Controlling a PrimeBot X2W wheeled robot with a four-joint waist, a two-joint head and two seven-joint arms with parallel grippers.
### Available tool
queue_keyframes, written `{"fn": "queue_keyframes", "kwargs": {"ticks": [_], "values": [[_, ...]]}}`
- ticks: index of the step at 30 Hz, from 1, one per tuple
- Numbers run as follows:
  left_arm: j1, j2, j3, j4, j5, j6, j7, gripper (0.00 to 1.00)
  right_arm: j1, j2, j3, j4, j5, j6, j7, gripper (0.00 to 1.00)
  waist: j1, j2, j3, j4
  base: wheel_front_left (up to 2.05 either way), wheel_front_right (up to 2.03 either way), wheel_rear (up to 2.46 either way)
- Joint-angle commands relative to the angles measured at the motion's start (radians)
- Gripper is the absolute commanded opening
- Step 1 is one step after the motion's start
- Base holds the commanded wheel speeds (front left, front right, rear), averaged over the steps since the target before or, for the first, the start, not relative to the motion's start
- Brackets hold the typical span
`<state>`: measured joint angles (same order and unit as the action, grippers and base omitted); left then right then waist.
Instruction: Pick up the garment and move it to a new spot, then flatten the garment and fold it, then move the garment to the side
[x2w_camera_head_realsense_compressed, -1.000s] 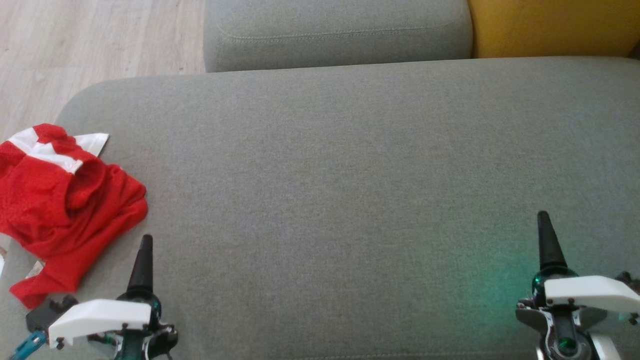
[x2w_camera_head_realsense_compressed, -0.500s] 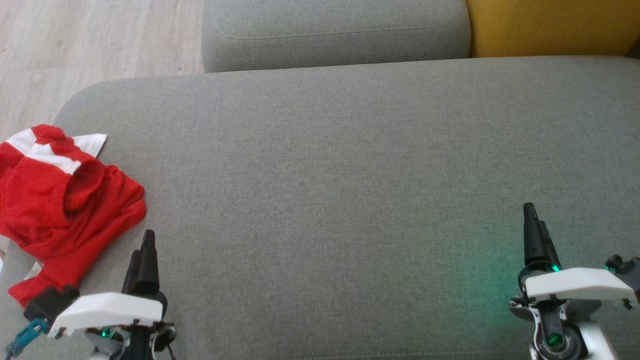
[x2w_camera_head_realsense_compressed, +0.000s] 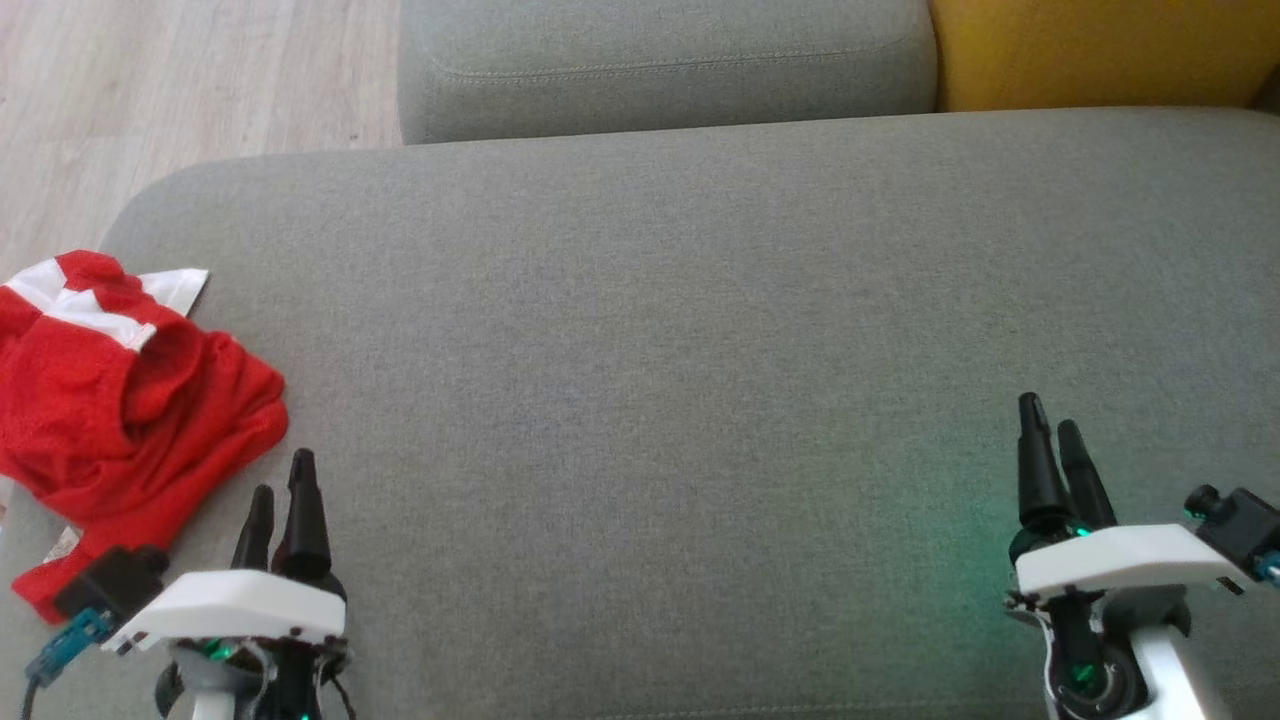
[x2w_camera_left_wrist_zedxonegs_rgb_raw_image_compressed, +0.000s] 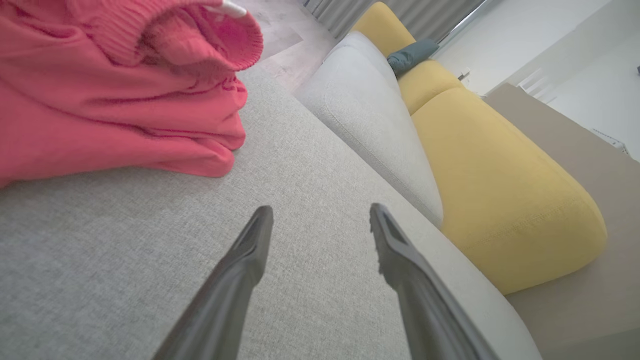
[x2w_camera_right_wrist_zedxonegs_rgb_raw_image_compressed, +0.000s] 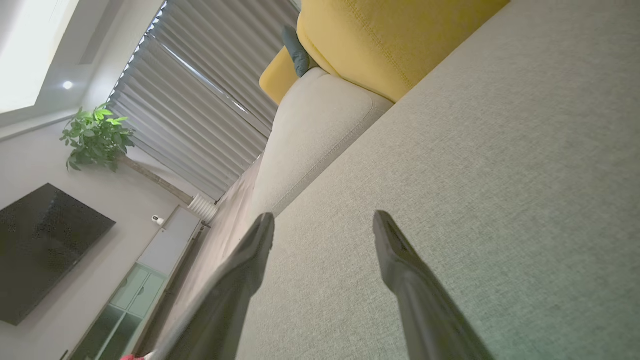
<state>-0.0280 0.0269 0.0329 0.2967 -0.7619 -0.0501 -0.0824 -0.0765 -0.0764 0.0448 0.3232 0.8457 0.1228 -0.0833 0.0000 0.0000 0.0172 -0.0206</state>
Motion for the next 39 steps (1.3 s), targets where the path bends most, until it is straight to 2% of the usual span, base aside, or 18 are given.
{"fn": "queue_keyframes", "kwargs": {"ticks": [1,10,22,39], "values": [[-0.055,0.019,0.008,-0.031,0.040,0.007,-0.016,1.00,-0.061,-0.017,0.020,-0.031,-0.035,0.004,-0.014,1.00,0.0000,0.0000,0.000,0.000,0.00,0.00,0.00],[-0.057,0.028,-0.007,-0.025,0.142,0.018,-0.039,1.00,-0.072,-0.019,0.044,-0.024,-0.135,0.005,-0.038,1.00,0.0000,0.0000,0.000,-0.004,0.00,0.00,0.00],[-0.065,0.035,-0.029,-0.025,0.283,0.004,-0.074,1.00,-0.087,-0.024,0.079,-0.021,-0.280,0.006,-0.073,1.00,0.0000,0.0000,0.002,-0.010,0.00,0.00,0.00],[-0.064,0.038,-0.039,-0.013,0.497,0.023,-0.124,1.00,-0.101,0.000,0.052,-0.002,-0.494,0.007,-0.123,1.00,0.0000,0.0000,-0.001,-0.023,0.00,0.00,0.00]]}}
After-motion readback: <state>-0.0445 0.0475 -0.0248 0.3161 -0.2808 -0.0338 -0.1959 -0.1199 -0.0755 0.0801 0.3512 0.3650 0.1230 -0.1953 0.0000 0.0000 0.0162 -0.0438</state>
